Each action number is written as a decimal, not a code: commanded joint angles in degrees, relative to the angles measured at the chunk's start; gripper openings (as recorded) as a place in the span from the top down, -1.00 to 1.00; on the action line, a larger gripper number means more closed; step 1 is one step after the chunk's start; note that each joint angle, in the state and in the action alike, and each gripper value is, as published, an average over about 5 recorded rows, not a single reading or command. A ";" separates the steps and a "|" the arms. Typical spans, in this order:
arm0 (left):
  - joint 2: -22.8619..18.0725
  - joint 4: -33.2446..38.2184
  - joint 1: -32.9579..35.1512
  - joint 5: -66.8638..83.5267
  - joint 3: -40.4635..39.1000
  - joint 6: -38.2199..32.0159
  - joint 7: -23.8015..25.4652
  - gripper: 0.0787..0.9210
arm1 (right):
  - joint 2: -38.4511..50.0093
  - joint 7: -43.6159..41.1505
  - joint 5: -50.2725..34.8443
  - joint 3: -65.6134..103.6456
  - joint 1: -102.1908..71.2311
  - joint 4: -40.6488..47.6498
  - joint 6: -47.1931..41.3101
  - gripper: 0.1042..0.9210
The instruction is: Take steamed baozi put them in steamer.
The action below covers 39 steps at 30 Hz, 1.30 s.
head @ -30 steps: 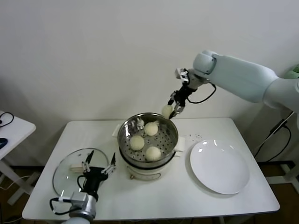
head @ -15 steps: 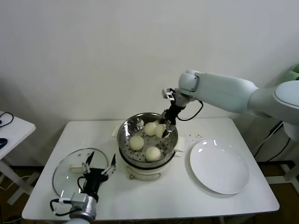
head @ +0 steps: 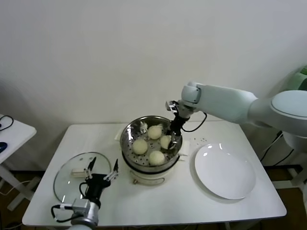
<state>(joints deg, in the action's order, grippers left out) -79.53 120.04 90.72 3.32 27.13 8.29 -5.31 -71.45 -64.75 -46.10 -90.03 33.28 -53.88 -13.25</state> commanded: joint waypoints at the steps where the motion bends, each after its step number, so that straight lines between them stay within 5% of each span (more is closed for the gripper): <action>1: -0.08 -0.18 0.04 0.05 -0.14 -0.07 -0.03 -0.77 | -0.23 0.22 1.67 -0.25 -1.17 1.32 0.16 -0.26; 17: -0.14 -0.50 0.07 -0.11 -0.22 -0.41 -0.02 -0.77 | -0.91 0.89 2.73 0.68 -2.01 2.52 0.71 -0.26; 27: -0.13 -0.56 0.16 -0.13 -0.09 -0.51 0.00 -0.77 | -0.65 -0.28 2.12 0.59 -0.67 1.21 0.58 -0.73; 39: -0.06 -1.05 -0.55 -0.97 -0.07 -0.89 -0.10 -0.77 | 3.35 0.49 2.69 8.10 3.81 -2.11 2.24 -0.76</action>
<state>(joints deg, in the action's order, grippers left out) -79.66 119.44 90.45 3.17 26.94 7.80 -5.33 -70.94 -64.69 -44.88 -87.91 34.41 -53.87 -12.31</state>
